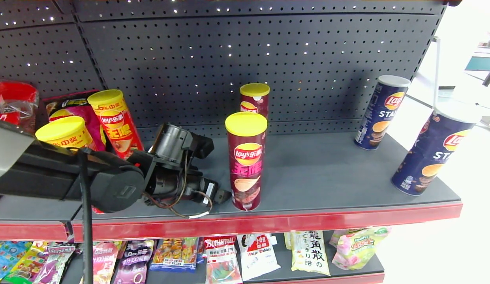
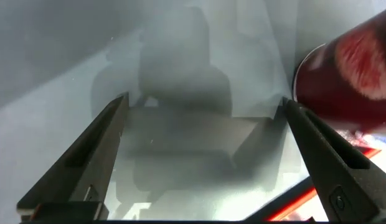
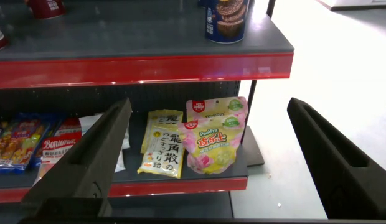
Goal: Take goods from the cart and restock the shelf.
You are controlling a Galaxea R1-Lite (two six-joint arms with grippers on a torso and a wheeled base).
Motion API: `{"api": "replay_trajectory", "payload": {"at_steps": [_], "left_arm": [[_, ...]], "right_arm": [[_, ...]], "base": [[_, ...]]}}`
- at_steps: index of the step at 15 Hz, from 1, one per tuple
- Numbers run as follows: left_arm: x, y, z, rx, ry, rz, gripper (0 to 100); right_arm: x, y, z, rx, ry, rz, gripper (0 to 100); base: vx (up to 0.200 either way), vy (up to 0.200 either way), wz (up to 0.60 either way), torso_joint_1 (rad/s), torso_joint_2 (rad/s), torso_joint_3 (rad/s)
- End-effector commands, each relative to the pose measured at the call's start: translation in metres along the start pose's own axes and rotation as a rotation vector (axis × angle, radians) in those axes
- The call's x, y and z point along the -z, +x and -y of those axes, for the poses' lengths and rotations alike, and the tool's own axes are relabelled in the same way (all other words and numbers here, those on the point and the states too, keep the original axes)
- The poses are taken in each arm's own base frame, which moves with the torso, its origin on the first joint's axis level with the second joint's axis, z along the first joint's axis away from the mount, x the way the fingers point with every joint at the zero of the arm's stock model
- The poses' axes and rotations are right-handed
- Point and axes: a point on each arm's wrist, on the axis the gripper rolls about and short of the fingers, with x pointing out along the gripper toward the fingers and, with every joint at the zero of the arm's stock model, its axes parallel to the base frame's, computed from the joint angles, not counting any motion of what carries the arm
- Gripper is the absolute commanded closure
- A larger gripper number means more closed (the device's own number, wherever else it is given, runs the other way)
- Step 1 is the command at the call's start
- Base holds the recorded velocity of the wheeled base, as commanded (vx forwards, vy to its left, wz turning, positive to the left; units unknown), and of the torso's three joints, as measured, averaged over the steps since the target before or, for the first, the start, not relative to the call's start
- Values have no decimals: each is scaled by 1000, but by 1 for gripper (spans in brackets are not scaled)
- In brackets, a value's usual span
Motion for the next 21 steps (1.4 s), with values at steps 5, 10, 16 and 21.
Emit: {"api": "replay_trajectory", "payload": {"at_steps": [5,10,16,21], "left_arm": [[-2,7,3,9,6,-6,0],[-3,12,3,10,8,-8,0],[-1,11,3,11,9,-16,0],[-2,-46,-7,-10,-10,79,0]], "right_arm": [[0,0,0,0,-1,-1,0],[0,0,0,0,-1,-1,0],[0,0,0,0,-1,-1,0],[0,0,0,0,-1,-1,0]], "base": [[0,0,0,0,0,0],[0,0,0,0,0,0],[0,0,0,0,0,0],[0,0,0,0,0,0]]}}
